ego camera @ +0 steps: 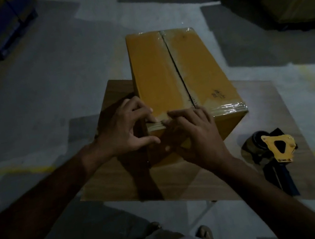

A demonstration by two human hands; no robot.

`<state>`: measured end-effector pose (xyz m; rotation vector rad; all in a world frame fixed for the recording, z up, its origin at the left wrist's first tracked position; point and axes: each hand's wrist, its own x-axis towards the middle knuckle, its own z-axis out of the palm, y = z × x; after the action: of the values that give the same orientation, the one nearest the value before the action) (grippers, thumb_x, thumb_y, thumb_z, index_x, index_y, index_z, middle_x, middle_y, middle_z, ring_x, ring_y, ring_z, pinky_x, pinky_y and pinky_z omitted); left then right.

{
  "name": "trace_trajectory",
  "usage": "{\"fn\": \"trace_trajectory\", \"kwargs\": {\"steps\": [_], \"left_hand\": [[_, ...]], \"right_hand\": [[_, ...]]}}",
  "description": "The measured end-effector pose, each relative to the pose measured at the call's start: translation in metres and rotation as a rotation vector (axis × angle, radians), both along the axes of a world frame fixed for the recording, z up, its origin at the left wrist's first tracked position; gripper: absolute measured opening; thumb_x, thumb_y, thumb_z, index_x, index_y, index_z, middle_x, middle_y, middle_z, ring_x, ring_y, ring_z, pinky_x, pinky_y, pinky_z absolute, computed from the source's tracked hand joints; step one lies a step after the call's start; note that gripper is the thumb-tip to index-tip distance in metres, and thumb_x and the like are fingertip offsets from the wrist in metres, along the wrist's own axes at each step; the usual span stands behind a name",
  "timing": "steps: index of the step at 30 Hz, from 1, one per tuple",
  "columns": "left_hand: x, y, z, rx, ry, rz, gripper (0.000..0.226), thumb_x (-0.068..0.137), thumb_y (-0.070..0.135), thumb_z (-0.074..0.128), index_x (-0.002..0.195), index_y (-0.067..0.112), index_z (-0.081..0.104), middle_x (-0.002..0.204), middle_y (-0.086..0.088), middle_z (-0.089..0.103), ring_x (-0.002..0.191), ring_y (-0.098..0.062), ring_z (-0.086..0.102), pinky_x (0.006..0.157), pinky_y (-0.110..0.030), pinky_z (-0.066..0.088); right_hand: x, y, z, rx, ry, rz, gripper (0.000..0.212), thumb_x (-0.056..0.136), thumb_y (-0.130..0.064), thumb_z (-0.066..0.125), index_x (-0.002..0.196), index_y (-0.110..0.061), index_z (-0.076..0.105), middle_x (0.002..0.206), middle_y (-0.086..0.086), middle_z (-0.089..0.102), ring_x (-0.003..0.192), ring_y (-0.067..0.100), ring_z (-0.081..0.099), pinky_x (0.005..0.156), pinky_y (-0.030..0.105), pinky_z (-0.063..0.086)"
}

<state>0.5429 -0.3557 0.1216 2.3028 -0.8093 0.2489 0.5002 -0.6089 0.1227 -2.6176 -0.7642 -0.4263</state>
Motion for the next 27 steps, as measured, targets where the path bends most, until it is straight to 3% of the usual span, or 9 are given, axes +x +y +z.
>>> {"fn": "trace_trajectory", "kwargs": {"steps": [3, 6, 9, 13, 15, 17, 20, 24, 27], "left_hand": [[-0.006, -0.018, 0.006, -0.049, -0.011, 0.14, 0.048, 0.071, 0.066, 0.084, 0.096, 0.029, 0.068, 0.104, 0.011, 0.049, 0.095, -0.012, 0.047, 0.075, -0.025, 0.041], [-0.021, -0.038, 0.002, -0.041, -0.031, 0.25, 0.045, 0.072, 0.053, 0.089, 0.1, 0.025, 0.069, 0.106, 0.009, 0.043, 0.099, -0.009, 0.04, 0.074, -0.02, 0.031], [-0.031, -0.042, 0.003, 0.086, -0.034, 0.318, 0.057, 0.067, 0.05, 0.093, 0.111, 0.028, 0.065, 0.112, 0.005, 0.042, 0.105, -0.011, 0.035, 0.086, -0.032, 0.034], [-0.028, -0.057, 0.015, 0.22, -0.062, 0.335, 0.067, 0.064, 0.053, 0.09, 0.118, 0.037, 0.055, 0.123, 0.003, 0.047, 0.109, -0.012, 0.037, 0.098, -0.041, 0.03], [-0.026, -0.078, 0.023, 0.152, -0.037, 0.265, 0.06, 0.072, 0.064, 0.077, 0.122, 0.036, 0.059, 0.126, 0.006, 0.05, 0.117, -0.013, 0.042, 0.099, -0.037, 0.028], [-0.02, -0.104, 0.026, 0.125, -0.033, 0.24, 0.05, 0.08, 0.066, 0.068, 0.119, 0.034, 0.065, 0.123, 0.008, 0.054, 0.115, -0.014, 0.045, 0.097, -0.037, 0.037], [-0.011, -0.124, 0.024, 0.186, -0.077, 0.294, 0.05, 0.079, 0.067, 0.071, 0.114, 0.033, 0.066, 0.118, 0.005, 0.055, 0.11, -0.017, 0.048, 0.091, -0.038, 0.043], [-0.012, -0.114, 0.019, 0.279, -0.091, 0.252, 0.058, 0.071, 0.056, 0.084, 0.119, 0.034, 0.062, 0.124, 0.004, 0.052, 0.112, -0.021, 0.048, 0.093, -0.037, 0.039], [-0.008, -0.098, 0.027, 0.338, -0.031, 0.256, 0.065, 0.064, 0.049, 0.091, 0.116, 0.046, 0.052, 0.126, 0.012, 0.046, 0.111, -0.011, 0.038, 0.094, -0.036, 0.034]], "right_hand": [[0.014, -0.023, 0.009, 0.074, -0.044, -0.08, 0.05, 0.083, -0.059, 0.077, 0.122, -0.03, 0.063, 0.13, 0.0, 0.063, 0.125, 0.021, 0.056, 0.121, 0.06, 0.025], [0.013, -0.035, 0.001, 0.09, -0.078, -0.181, 0.051, 0.079, -0.05, 0.085, 0.12, -0.023, 0.071, 0.129, 0.003, 0.066, 0.124, 0.026, 0.059, 0.121, 0.06, 0.026], [0.003, -0.03, -0.007, 0.091, -0.027, -0.192, 0.058, 0.077, -0.04, 0.086, 0.129, -0.021, 0.068, 0.137, 0.004, 0.062, 0.132, 0.028, 0.055, 0.122, 0.058, 0.023], [0.001, -0.054, 0.003, 0.136, 0.024, -0.123, 0.062, 0.078, -0.061, 0.08, 0.127, -0.025, 0.066, 0.14, -0.002, 0.057, 0.135, 0.017, 0.05, 0.125, 0.058, 0.017], [0.004, -0.076, 0.008, 0.222, 0.009, -0.219, 0.052, 0.084, -0.062, 0.075, 0.122, -0.028, 0.068, 0.14, 0.0, 0.055, 0.134, 0.015, 0.046, 0.12, 0.064, 0.026], [0.009, -0.091, 0.009, 0.237, 0.025, -0.36, 0.049, 0.087, -0.061, 0.07, 0.124, -0.029, 0.069, 0.147, 0.009, 0.049, 0.137, 0.022, 0.041, 0.112, 0.064, 0.036], [0.012, -0.095, 0.005, 0.352, 0.16, -0.415, 0.058, 0.082, -0.066, 0.07, 0.124, -0.027, 0.069, 0.157, 0.014, 0.037, 0.144, 0.033, 0.036, 0.106, 0.059, 0.047], [0.006, -0.096, -0.004, 0.353, 0.188, -0.386, 0.058, 0.075, -0.057, 0.083, 0.126, -0.034, 0.067, 0.163, 0.009, 0.029, 0.145, 0.031, 0.031, 0.108, 0.049, 0.044], [-0.004, -0.087, -0.005, 0.386, 0.19, -0.385, 0.055, 0.076, -0.047, 0.088, 0.125, -0.039, 0.065, 0.159, 0.005, 0.03, 0.144, 0.024, 0.028, 0.109, 0.046, 0.044]]}}
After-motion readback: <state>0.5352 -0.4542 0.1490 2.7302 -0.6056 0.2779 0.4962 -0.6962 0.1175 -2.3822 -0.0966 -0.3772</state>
